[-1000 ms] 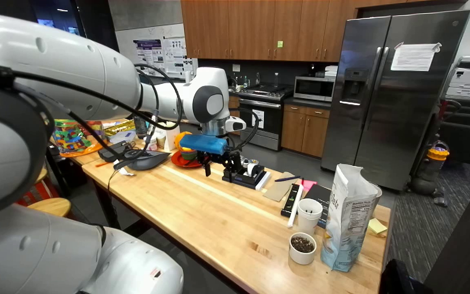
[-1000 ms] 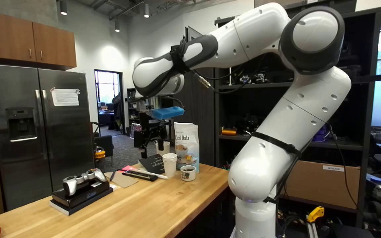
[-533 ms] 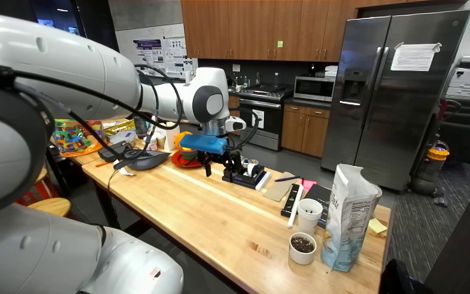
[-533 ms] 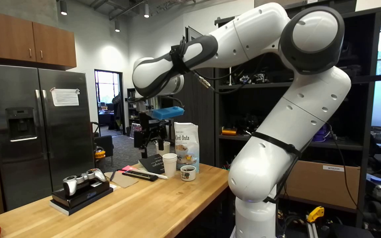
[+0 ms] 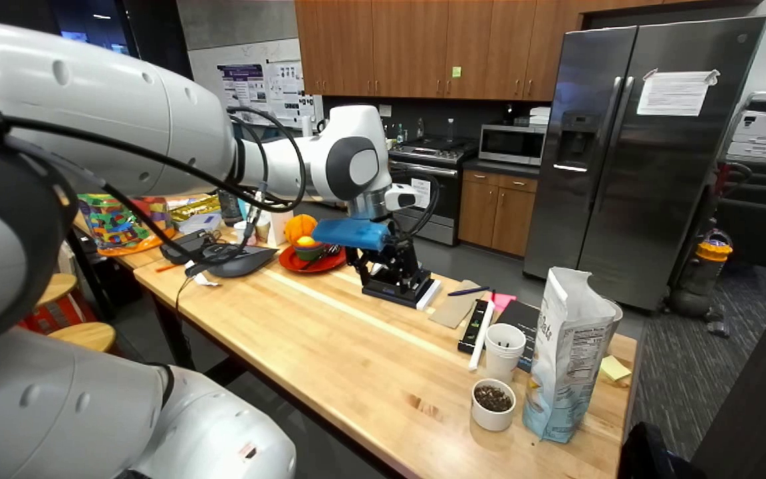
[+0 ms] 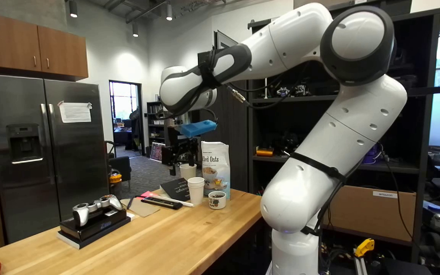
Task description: Move the cups to the left
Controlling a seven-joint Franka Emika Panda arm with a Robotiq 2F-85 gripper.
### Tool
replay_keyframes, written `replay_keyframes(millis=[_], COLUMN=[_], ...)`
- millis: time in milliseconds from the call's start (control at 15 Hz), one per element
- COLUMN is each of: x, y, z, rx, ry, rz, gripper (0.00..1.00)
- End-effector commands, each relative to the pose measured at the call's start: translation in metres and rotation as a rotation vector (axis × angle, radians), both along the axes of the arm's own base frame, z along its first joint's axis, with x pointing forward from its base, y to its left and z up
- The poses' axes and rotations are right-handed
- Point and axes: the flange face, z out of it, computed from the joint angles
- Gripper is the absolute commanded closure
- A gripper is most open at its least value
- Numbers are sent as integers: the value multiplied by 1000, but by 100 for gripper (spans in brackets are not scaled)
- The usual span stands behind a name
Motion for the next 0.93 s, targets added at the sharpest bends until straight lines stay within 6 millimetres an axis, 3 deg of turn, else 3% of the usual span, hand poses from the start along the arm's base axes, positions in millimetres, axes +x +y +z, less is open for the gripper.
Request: replay_keyframes(millis=[0, 267, 867], x=[14, 35, 74], y=[-30, -74, -178], z=[10, 16, -8], rx=[-36, -15, 18], ry=[-122, -261, -317], rz=[-5, -25, -19], gripper=[0, 0, 0])
